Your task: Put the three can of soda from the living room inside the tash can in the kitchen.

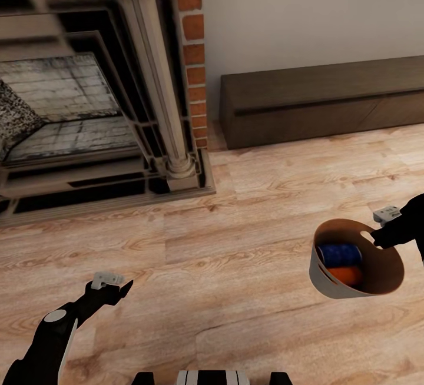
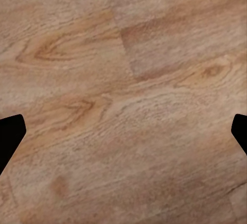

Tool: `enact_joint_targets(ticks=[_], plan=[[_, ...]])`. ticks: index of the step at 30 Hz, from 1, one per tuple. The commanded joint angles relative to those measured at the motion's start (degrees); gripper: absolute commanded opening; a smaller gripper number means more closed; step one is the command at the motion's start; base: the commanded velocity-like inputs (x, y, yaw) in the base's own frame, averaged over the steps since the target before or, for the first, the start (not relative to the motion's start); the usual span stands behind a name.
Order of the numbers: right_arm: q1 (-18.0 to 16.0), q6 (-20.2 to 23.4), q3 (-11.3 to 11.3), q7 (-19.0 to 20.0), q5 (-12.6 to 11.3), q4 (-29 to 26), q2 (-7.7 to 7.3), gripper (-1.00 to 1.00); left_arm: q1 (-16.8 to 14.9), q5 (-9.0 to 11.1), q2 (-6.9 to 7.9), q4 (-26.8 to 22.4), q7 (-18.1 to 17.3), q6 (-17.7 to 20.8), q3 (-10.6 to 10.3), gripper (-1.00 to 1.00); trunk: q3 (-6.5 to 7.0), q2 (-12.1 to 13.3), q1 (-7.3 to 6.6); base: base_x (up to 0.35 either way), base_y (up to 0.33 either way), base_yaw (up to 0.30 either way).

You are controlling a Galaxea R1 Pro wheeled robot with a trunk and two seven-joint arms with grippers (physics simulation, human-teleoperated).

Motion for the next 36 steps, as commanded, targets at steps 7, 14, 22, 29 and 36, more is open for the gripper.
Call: enact_joint_targets(ticks=[7,14,22,29,36], plan=[[-0.01,-0.21,-0.1,0.46,-0.25,0.02,-0.01,-1.0,0.0,-0.31,0.0,0.01,0.0,0.08,0.0,1.0,-0.72,-1.61,0.88,0.0,0.0,0.0],[0.07,-0.26,-0.11,0.46,-0.23,0.02,-0.02,-1.0,0.0,-0.62,0.0,0.11,0.0,0.16,0.0,1.0,-1.97,-4.41,2.41,0.0,0.0,0.0],[0.16,-0.26,-0.11,0.46,-0.23,0.02,-0.02,-1.0,0.0,-0.24,0.0,0.05,-0.01,0.07,0.0,1.0,-2.33,-5.21,2.85,0.0,0.0,0.0],[0.16,-0.26,-0.07,0.46,-0.21,0.02,-0.02,-1.0,0.0,-0.55,-0.01,0.12,0.0,0.2,0.0,1.0,-3.59,-8.02,4.39,0.0,0.0,0.0],[0.21,-0.26,-0.09,0.46,-0.23,0.02,-0.02,-1.0,0.0,-0.57,0.0,0.11,0.0,0.24,0.0,1.0,-4.84,-10.83,5.93,0.0,0.0,0.0]])
